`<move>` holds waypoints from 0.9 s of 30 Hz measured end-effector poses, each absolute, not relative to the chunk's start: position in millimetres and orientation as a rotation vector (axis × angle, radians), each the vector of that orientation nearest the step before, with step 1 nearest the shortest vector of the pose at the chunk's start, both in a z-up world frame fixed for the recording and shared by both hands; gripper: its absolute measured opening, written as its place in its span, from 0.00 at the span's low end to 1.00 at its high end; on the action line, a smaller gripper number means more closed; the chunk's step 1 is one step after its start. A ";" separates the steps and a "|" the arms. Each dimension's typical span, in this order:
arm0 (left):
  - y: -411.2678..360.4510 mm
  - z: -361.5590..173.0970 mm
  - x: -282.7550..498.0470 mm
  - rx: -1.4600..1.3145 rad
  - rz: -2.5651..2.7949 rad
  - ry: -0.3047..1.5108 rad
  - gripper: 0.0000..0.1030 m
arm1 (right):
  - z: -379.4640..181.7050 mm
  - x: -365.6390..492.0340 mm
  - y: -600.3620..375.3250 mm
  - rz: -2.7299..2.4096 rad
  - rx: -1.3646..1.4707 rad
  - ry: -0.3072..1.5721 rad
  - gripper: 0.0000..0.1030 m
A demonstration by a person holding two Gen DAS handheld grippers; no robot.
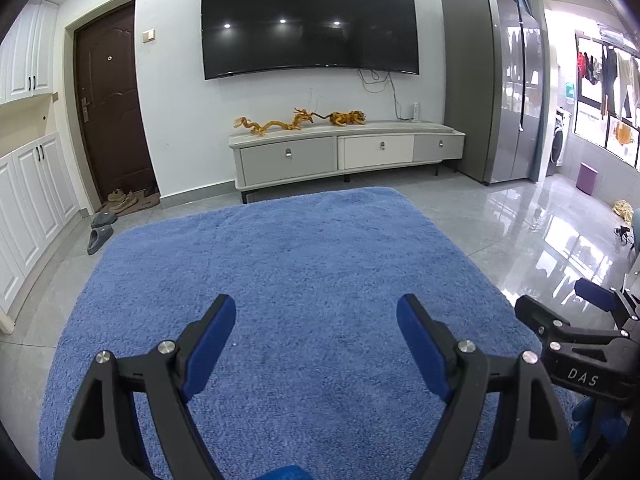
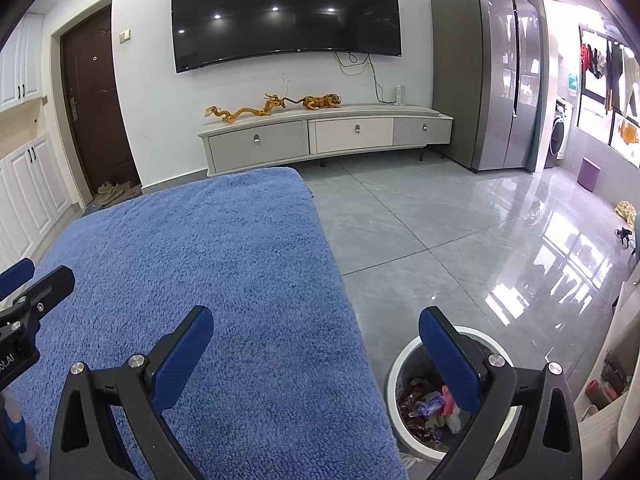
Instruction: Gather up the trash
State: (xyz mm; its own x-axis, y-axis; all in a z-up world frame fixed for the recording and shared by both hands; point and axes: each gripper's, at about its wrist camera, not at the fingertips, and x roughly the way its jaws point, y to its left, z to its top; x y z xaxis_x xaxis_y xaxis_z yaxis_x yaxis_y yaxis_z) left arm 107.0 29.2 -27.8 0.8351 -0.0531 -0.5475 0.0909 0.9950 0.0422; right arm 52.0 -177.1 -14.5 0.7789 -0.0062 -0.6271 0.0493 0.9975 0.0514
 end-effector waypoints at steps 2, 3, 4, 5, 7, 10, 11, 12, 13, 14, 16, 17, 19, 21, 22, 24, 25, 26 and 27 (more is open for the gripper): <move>30.5 -27.8 106.6 0.063 -0.073 0.575 0.80 | -15.1 50.8 -175.5 -0.024 0.062 0.677 1.00; 30.5 -27.6 106.3 0.063 -0.073 0.574 0.80 | -14.9 49.0 -174.6 -0.023 0.057 0.676 1.00; 29.3 -27.5 105.2 0.065 -0.074 0.572 0.80 | -14.4 48.1 -174.0 -0.023 0.051 0.673 1.00; 28.4 -27.8 104.0 0.067 -0.076 0.570 0.80 | -13.4 46.8 -173.8 -0.026 0.044 0.668 1.00; 26.3 -27.8 102.1 0.073 -0.082 0.569 0.80 | -11.3 44.3 -175.4 -0.032 0.045 0.661 1.00; 23.0 -26.5 97.4 0.079 -0.094 0.560 0.80 | -8.9 40.9 -177.7 -0.041 0.050 0.653 1.00; 21.9 -25.7 95.5 0.081 -0.097 0.556 0.80 | -7.8 39.0 -178.9 -0.045 0.049 0.651 1.00; 21.5 -25.4 94.2 0.083 -0.100 0.554 0.80 | -7.1 37.6 -179.8 -0.047 0.050 0.648 1.00; 21.1 -24.5 92.6 0.085 -0.102 0.552 0.80 | -6.5 36.6 -180.4 -0.049 0.050 0.646 1.00; 21.0 -23.1 91.2 0.085 -0.102 0.548 0.80 | -6.1 35.9 -181.0 -0.051 0.051 0.645 1.00; 21.3 -20.5 88.7 0.082 -0.100 0.539 0.80 | -5.7 35.2 -180.9 -0.051 0.054 0.643 1.00; 21.4 -19.3 87.4 0.081 -0.099 0.534 0.80 | -5.6 34.7 -180.9 -0.050 0.052 0.642 1.00; 19.3 -17.7 86.3 0.080 -0.098 0.530 0.80 | -3.9 33.6 -180.8 -0.049 0.048 0.636 1.00; 19.8 -17.9 85.8 0.077 -0.103 0.530 0.80 | -2.0 30.7 -180.3 -0.050 0.042 0.629 1.00; 18.3 -18.4 83.3 0.079 -0.105 0.527 0.80 | -0.8 28.5 -180.5 -0.052 0.042 0.625 1.00; 15.0 -18.7 78.3 0.085 -0.111 0.524 0.80 | 1.1 24.5 -182.1 -0.058 0.045 0.619 1.00; 15.5 -18.8 77.0 0.085 -0.114 0.522 0.80 | 2.1 22.6 -182.7 -0.062 0.046 0.616 1.00; 14.2 -18.0 75.1 0.086 -0.118 0.518 0.80 | 3.3 20.9 -183.6 -0.066 0.048 0.612 1.00; 13.3 -17.0 72.9 0.086 -0.121 0.513 0.80 | 4.4 19.2 -184.4 -0.069 0.050 0.609 1.00</move>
